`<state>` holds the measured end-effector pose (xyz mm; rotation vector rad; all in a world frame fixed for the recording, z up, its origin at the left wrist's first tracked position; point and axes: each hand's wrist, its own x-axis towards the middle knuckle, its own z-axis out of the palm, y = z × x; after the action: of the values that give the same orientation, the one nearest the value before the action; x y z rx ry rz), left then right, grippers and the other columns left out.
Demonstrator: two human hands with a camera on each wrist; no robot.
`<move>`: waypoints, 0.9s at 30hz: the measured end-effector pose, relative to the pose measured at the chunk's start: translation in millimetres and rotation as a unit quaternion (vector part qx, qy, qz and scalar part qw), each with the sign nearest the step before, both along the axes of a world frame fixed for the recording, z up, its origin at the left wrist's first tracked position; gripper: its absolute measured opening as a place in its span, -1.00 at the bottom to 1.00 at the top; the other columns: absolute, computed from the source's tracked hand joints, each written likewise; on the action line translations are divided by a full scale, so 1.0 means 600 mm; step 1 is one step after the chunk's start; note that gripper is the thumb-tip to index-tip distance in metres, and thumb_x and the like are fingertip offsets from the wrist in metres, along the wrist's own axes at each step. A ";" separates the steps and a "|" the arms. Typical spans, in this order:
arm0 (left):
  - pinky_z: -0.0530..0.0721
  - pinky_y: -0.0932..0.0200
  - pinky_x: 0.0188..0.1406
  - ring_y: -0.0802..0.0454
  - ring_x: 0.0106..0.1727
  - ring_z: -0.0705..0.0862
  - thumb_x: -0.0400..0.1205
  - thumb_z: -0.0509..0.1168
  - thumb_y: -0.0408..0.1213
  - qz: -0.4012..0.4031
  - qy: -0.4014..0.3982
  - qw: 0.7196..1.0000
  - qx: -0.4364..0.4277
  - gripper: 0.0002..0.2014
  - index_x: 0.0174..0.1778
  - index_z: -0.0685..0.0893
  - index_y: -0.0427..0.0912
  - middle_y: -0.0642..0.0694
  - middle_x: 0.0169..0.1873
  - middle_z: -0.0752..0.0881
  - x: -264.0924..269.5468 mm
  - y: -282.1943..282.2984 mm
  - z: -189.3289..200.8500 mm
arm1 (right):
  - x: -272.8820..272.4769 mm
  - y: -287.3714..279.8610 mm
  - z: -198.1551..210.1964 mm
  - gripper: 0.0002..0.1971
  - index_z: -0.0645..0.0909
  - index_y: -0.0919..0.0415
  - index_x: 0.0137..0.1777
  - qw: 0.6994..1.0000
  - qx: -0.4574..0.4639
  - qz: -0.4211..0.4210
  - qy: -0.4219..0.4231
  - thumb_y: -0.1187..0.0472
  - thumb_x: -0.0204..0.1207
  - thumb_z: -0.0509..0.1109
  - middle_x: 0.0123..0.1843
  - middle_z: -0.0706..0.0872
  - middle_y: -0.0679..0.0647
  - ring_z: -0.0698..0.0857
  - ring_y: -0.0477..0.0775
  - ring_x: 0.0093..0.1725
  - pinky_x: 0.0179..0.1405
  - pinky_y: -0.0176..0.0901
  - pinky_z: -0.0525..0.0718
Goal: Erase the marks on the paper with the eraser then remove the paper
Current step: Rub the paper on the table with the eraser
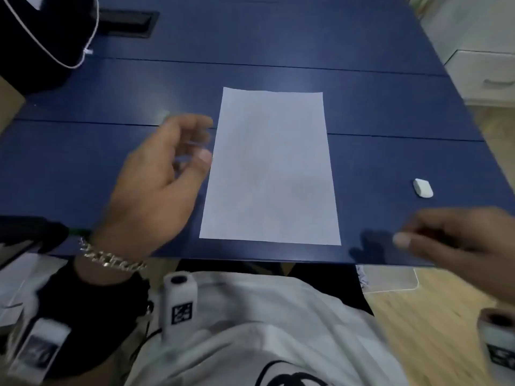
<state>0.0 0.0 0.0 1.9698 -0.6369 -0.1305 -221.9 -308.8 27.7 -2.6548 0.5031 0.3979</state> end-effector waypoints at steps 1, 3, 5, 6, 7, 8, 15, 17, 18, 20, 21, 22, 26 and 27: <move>0.64 0.03 0.39 0.20 0.33 0.67 0.78 0.30 -0.13 0.037 -0.024 0.998 0.034 -0.65 0.50 0.56 0.15 0.18 0.32 0.69 0.011 -0.006 0.000 | 0.007 -0.012 0.003 -0.52 0.71 -0.31 -0.01 0.999 -0.008 -0.025 -0.047 -0.61 0.54 0.17 -0.39 0.68 -0.10 0.66 -0.04 -0.40 -0.31 0.00 0.74; 0.56 0.03 0.47 0.10 0.43 0.60 0.77 0.31 -0.08 0.090 -0.067 0.987 0.111 -0.52 0.62 0.44 0.09 0.10 0.47 0.58 0.033 -0.020 -0.003 | 0.024 -0.045 0.002 -0.65 0.67 -0.37 -0.03 0.994 -0.045 -0.075 -0.072 -0.53 0.48 0.26 -0.28 0.76 -0.22 0.71 -0.12 -0.34 -0.17 0.08 0.78; 0.44 -0.08 0.57 -0.11 0.51 0.54 0.76 0.30 -0.01 0.062 -0.057 0.978 0.193 -0.42 0.71 0.33 0.02 -0.01 0.61 0.45 0.057 -0.035 -0.013 | 0.049 -0.075 -0.006 -0.60 0.60 -0.37 0.02 0.991 -0.070 -0.104 -0.036 -0.56 0.38 0.23 -0.15 0.79 -0.27 0.76 -0.15 -0.18 -0.06 0.08 0.76; 0.39 -0.13 0.61 -0.14 0.57 0.49 0.76 0.29 0.03 0.028 -0.044 0.970 0.239 -0.38 0.73 0.29 0.03 -0.01 0.66 0.41 0.068 -0.038 -0.022 | 0.058 -0.088 -0.017 -0.54 0.57 -0.33 0.12 0.991 -0.081 -0.109 -0.005 -0.56 0.38 0.23 -0.04 0.79 -0.27 0.78 -0.07 -0.09 -0.03 0.07 0.72; 0.36 -0.17 0.65 -0.11 0.64 0.41 0.76 0.27 0.08 -0.016 -0.036 0.957 0.286 -0.36 0.75 0.26 0.06 0.01 0.69 0.38 0.079 -0.040 -0.029 | 0.066 -0.098 -0.027 -0.47 0.55 -0.26 0.25 0.990 -0.089 -0.109 0.024 -0.53 0.43 0.26 0.07 0.77 -0.22 0.76 0.00 -0.01 -0.02 0.06 0.67; 0.32 -0.18 0.68 -0.05 0.70 0.34 0.75 0.26 0.12 -0.059 -0.035 0.942 0.328 -0.34 0.77 0.24 0.10 0.04 0.72 0.35 0.090 -0.039 -0.036 | 0.073 -0.107 -0.037 -0.42 0.53 -0.14 0.38 0.988 -0.100 -0.106 0.053 -0.46 0.50 0.32 0.12 0.76 -0.14 0.72 0.06 0.04 -0.02 0.04 0.62; 0.14 -0.11 0.77 0.03 0.82 0.05 0.72 0.28 0.18 -0.142 -0.030 0.897 0.419 -0.21 0.83 0.10 0.08 0.12 0.83 0.05 0.115 -0.046 -0.043 | 0.098 -0.132 -0.067 -0.62 0.57 0.08 0.23 0.982 -0.153 -0.096 0.055 -0.14 0.64 0.53 0.01 0.70 0.06 0.59 0.15 -0.05 -0.29 -0.07 0.43; 0.12 -0.28 0.77 0.02 0.84 -0.07 0.70 0.26 0.23 -0.144 -0.013 0.890 0.432 -0.16 0.84 0.03 0.11 0.18 0.82 -0.05 0.117 -0.045 -0.047 | 0.098 -0.142 -0.075 -0.73 0.59 0.09 0.19 0.983 -0.152 -0.098 0.034 -0.01 0.66 0.54 -0.03 0.65 0.06 0.57 0.16 -0.06 -0.23 -0.03 0.43; 0.13 -0.34 0.76 0.00 0.84 -0.11 0.70 0.26 0.24 -0.150 -0.013 0.883 0.444 -0.15 0.84 -0.01 0.13 0.21 0.82 -0.10 0.116 -0.044 -0.049 | 0.098 -0.145 -0.079 -0.78 0.59 0.08 0.16 0.984 -0.148 -0.095 0.025 0.04 0.67 0.53 -0.03 0.67 0.07 0.57 0.16 -0.06 -0.24 -0.04 0.43; 0.10 -0.36 0.75 -0.07 0.84 -0.14 0.70 0.25 0.27 -0.168 -0.019 0.863 0.476 -0.12 0.84 -0.06 0.15 0.22 0.81 -0.14 0.110 -0.043 -0.049 | 0.098 -0.148 -0.080 -0.84 0.56 -0.03 0.10 0.986 -0.142 -0.090 0.020 0.10 0.67 0.52 -0.02 0.73 0.10 0.60 0.18 -0.07 -0.25 -0.03 0.44; 0.08 -0.34 0.76 -0.09 0.84 -0.15 0.69 0.26 0.28 -0.175 -0.022 0.854 0.489 -0.10 0.84 -0.07 0.15 0.21 0.82 -0.14 0.106 -0.043 -0.049 | 0.097 -0.148 -0.079 -0.83 0.54 -0.08 0.07 0.986 -0.142 -0.087 0.019 0.12 0.66 0.51 -0.02 0.74 0.09 0.61 0.16 -0.08 -0.26 -0.04 0.45; 0.05 -0.31 0.76 -0.11 0.84 -0.14 0.68 0.27 0.29 -0.178 -0.027 0.849 0.496 -0.10 0.84 -0.06 0.15 0.19 0.82 -0.13 0.103 -0.042 -0.049 | 0.098 -0.148 -0.077 -0.82 0.55 -0.09 0.07 0.986 -0.141 -0.091 0.020 0.14 0.66 0.51 -0.05 0.74 0.07 0.61 0.12 -0.12 -0.30 -0.07 0.45; -0.05 -0.24 0.77 -0.13 0.84 -0.12 0.68 0.20 0.35 -0.172 -0.057 0.843 0.507 -0.10 0.84 -0.06 0.11 0.12 0.83 -0.09 0.075 -0.035 -0.054 | 0.109 -0.127 -0.056 -0.82 0.63 0.08 0.21 0.987 -0.118 -0.103 0.019 0.10 0.69 0.50 -0.08 0.70 -0.07 0.61 -0.03 -0.14 -0.34 -0.26 0.46; -0.07 -0.23 0.77 -0.13 0.84 -0.12 0.69 0.16 0.36 -0.170 -0.068 0.841 0.508 -0.12 0.84 -0.07 0.11 0.10 0.84 -0.09 0.063 -0.033 -0.054 | 0.114 -0.111 -0.047 -0.83 0.65 0.06 0.18 0.990 -0.108 -0.095 0.003 0.05 0.69 0.50 -0.08 0.72 -0.10 0.66 -0.04 -0.11 -0.31 -0.24 0.50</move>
<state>38.1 -19.6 -32.3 2.8715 -1.1689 -0.6673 -153.8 -375.5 -0.8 -2.7777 0.8378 0.3092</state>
